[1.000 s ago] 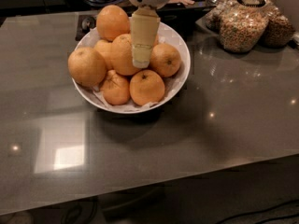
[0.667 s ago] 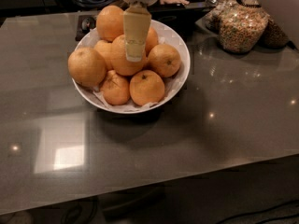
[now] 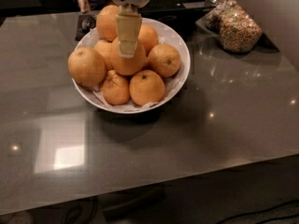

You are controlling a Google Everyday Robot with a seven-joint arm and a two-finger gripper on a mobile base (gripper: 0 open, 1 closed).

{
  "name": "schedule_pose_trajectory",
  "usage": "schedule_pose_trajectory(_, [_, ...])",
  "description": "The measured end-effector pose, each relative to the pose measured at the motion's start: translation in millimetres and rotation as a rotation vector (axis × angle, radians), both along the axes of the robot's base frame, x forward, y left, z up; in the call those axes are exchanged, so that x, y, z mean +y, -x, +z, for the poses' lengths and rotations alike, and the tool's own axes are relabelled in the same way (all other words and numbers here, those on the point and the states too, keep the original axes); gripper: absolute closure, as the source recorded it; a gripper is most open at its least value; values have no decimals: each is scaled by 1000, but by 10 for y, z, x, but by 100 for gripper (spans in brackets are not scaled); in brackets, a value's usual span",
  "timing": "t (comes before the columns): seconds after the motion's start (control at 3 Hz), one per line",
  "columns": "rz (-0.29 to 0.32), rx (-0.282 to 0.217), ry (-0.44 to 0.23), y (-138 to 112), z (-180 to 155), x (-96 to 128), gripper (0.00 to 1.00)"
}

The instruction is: Pick orange from white bowl

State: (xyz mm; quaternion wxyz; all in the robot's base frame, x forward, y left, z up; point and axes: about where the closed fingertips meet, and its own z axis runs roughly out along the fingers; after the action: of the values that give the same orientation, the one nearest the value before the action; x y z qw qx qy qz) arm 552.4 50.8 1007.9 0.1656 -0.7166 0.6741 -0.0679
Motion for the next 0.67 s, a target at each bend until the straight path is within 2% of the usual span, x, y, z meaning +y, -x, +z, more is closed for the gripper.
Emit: schedule_pose_trajectory(0.67, [18,18,12,-96,-96,50,29])
